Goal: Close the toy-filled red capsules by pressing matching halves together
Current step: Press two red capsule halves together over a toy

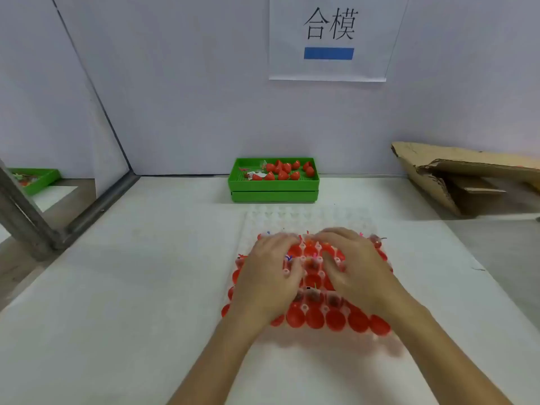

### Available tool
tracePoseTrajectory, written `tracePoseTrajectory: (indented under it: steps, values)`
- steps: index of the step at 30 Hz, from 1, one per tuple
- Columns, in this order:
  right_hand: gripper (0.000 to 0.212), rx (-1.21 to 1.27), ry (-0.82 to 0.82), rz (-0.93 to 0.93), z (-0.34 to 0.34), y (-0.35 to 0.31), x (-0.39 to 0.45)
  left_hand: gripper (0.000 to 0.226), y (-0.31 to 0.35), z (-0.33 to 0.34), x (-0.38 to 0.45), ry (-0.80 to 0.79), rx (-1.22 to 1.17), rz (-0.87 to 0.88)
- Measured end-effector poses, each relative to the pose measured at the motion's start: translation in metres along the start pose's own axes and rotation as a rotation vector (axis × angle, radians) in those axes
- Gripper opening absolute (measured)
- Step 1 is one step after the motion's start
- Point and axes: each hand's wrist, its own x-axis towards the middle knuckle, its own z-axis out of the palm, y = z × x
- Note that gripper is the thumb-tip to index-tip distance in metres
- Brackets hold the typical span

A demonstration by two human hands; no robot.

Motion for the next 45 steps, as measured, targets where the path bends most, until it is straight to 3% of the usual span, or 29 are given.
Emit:
tracePoseTrajectory:
  steps: [5,14,22,28,33,39,45]
  values:
    - [0.042,-0.113,-0.19,0.091,0.018,0.01,0.027,0.049,-0.017,0.024,0.025,-0.175,0.29,-0.056]
    - [0.041,-0.092,-0.184,0.097,0.025,0.016,0.021,0.046,-0.024,0.029,0.025,-0.144,0.29,-0.06]
    - [0.037,-0.066,-0.135,0.072,0.023,0.02,0.025,0.026,-0.018,0.011,0.027,0.08,0.053,-0.043]
    - [0.032,-0.055,-0.102,0.075,0.015,0.026,0.029,0.023,-0.041,-0.028,0.044,0.261,-0.203,-0.25]
    - [0.028,-0.036,-0.095,0.07,0.011,0.025,0.037,0.012,-0.072,-0.045,0.054,0.127,-0.166,-0.39]
    - [0.025,0.115,-0.006,0.121,0.016,0.017,0.046,0.005,-0.073,-0.035,0.059,-0.043,-0.086,-0.387]
    - [0.027,0.186,0.018,0.129,0.023,0.012,0.051,0.029,-0.058,-0.021,0.065,-0.128,0.084,-0.461]
